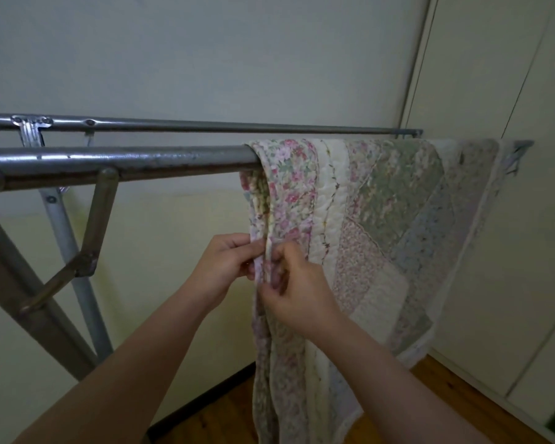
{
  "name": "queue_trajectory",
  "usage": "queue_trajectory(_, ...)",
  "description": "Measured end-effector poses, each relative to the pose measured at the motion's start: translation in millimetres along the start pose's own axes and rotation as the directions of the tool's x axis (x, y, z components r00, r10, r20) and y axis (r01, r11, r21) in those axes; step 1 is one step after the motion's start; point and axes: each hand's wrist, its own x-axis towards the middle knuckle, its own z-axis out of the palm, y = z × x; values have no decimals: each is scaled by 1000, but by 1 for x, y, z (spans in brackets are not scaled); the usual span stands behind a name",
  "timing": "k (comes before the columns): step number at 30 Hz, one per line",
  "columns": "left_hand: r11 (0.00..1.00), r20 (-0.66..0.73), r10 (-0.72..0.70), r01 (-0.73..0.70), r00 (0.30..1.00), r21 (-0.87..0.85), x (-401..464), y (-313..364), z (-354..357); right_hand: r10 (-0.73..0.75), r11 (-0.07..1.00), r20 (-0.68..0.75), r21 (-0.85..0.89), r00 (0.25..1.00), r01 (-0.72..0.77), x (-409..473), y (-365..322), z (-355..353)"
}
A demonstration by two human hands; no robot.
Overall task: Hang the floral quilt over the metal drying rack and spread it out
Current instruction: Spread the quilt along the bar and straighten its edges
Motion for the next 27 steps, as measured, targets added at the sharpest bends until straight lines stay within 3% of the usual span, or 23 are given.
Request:
queue_trajectory(7, 993, -27, 84, -82, 996, 84, 6, 14, 0, -116, 957, -47, -273, 992, 99, -15, 2, 14)
queue_trajectory(12, 940, -77, 281, -258, 956, 225, 26, 40, 5, -121, 958, -6, -261, 993, 115, -17, -5, 10)
queue_trajectory(18, 950, -33, 272, -263, 962, 169, 20, 37, 11, -151, 949, 6, -279, 989, 147, -15, -12, 6)
queue_trajectory(20, 920, -35, 317, -299, 948, 254, 17, 38, 7, -147, 940, 1, -312, 989, 140, -12, -13, 8)
queue_trajectory(24, 710, -44, 469, -347, 882, 613, 10, 43, -6, -158, 891, -20, -433, 987, 134, -9, -8, 11)
queue_trajectory(26, 709, -36, 472, -355, 881, 610, 10, 42, -6, -124, 908, -48, -408, 991, 93, -10, -5, 16)
queue_trajectory(27, 768, -27, 422, -342, 906, 541, 11, 38, -5, -96, 919, -62, -388, 993, 65, -10, -3, 18)
